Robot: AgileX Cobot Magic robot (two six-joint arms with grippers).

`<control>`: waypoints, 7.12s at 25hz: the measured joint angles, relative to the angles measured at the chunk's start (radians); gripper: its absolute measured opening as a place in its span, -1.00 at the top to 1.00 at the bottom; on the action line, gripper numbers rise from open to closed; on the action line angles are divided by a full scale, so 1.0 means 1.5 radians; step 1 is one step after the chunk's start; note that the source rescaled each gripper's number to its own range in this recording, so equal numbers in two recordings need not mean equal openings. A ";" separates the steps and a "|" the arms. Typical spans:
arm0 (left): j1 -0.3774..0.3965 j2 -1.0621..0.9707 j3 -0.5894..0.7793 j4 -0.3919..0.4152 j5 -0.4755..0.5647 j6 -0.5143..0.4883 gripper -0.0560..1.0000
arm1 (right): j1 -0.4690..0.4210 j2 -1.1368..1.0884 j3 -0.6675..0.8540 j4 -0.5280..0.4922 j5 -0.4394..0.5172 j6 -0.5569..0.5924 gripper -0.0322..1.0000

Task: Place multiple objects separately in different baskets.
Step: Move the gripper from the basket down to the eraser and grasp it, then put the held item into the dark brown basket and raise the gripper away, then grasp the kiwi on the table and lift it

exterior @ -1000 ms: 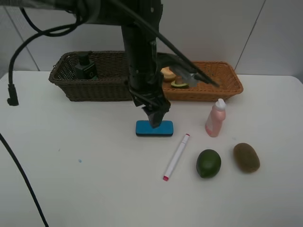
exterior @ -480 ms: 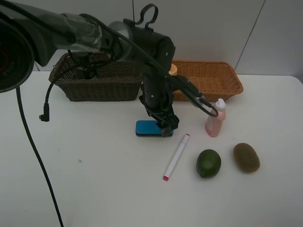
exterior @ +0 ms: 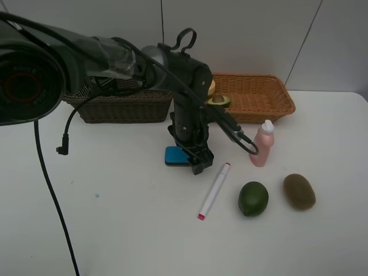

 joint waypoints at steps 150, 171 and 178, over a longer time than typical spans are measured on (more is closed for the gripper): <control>0.459 -1.606 0.866 -0.060 0.121 -0.182 -0.83 | 0.000 0.000 0.000 0.001 0.000 0.000 -0.92; 0.479 -1.606 0.866 -0.060 0.120 -0.182 -0.83 | 0.000 0.340 -0.033 0.020 0.000 0.030 -0.92; 0.479 -1.607 0.866 -0.060 0.119 -0.182 -0.83 | 0.000 0.643 -0.118 0.022 -0.008 0.018 -0.92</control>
